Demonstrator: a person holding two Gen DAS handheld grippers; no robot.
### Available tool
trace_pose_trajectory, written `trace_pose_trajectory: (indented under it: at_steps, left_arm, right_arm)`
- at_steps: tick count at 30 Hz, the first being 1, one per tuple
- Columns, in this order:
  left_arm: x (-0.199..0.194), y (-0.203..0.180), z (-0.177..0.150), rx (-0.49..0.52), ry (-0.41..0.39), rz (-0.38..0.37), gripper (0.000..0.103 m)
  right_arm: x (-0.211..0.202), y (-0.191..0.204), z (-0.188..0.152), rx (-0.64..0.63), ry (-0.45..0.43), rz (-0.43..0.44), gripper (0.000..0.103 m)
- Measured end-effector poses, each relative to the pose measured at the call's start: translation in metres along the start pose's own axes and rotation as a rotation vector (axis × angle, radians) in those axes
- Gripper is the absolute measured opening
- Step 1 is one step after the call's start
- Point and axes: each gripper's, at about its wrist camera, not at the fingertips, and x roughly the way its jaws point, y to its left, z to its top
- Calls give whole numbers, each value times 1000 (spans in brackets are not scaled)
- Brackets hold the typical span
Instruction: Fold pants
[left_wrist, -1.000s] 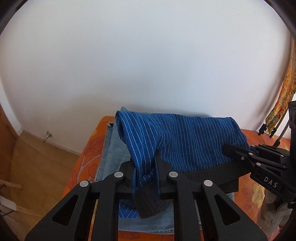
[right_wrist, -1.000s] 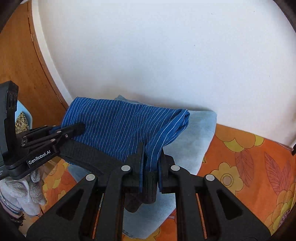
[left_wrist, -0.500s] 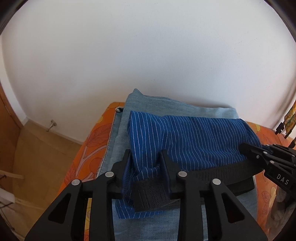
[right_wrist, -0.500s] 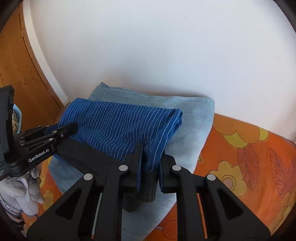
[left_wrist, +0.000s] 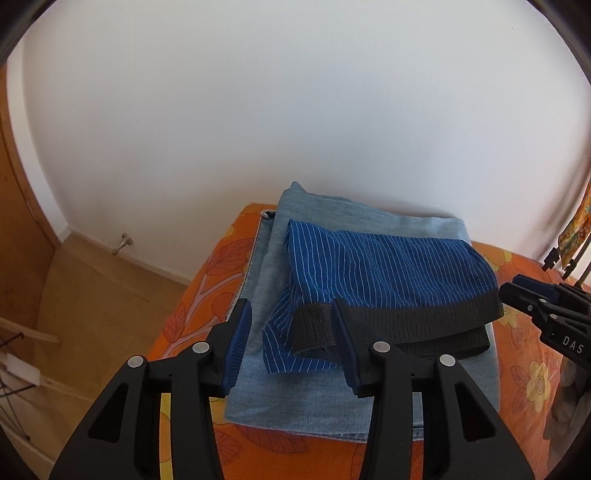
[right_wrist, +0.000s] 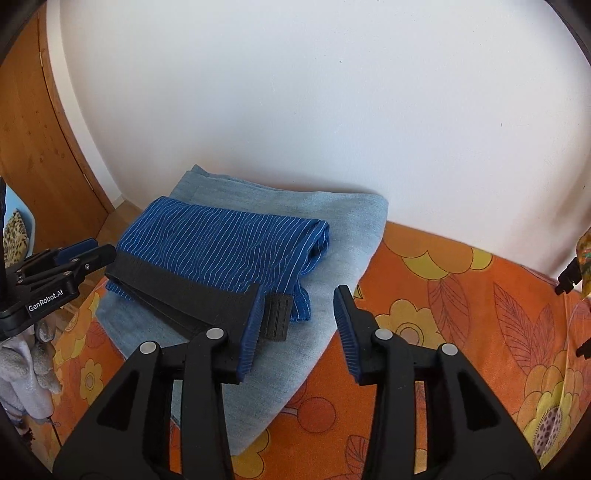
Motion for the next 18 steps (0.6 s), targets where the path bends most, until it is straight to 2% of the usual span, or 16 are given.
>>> trace_pose_trajectory:
  at_steps: [2, 3, 4, 5, 13, 18]
  left_arm:
    - [-12, -2, -2, 4, -10, -3, 45]
    - [-19, -4, -4, 10, -17, -6, 48]
    - [-27, -6, -6, 16, -26, -6, 52]
    - [-35, -8, -8, 21, -34, -5, 54]
    - [-92, -24, -22, 49, -51, -36, 60]
    - [-138, -37, -32, 53, -94, -58, 73]
  right_arm:
    - [-13, 0, -4, -6, -3, -4, 43]
    - [-18, 0, -5, -9, -2, -5, 48]
    - [-26, 0, -7, -11, -6, -5, 59]
    - [-35, -1, -10, -11, -16, -3, 63]
    - [-102, 5, -35, -50, -33, 0, 70]
    - [-152, 5, -55, -68, -61, -5, 70]
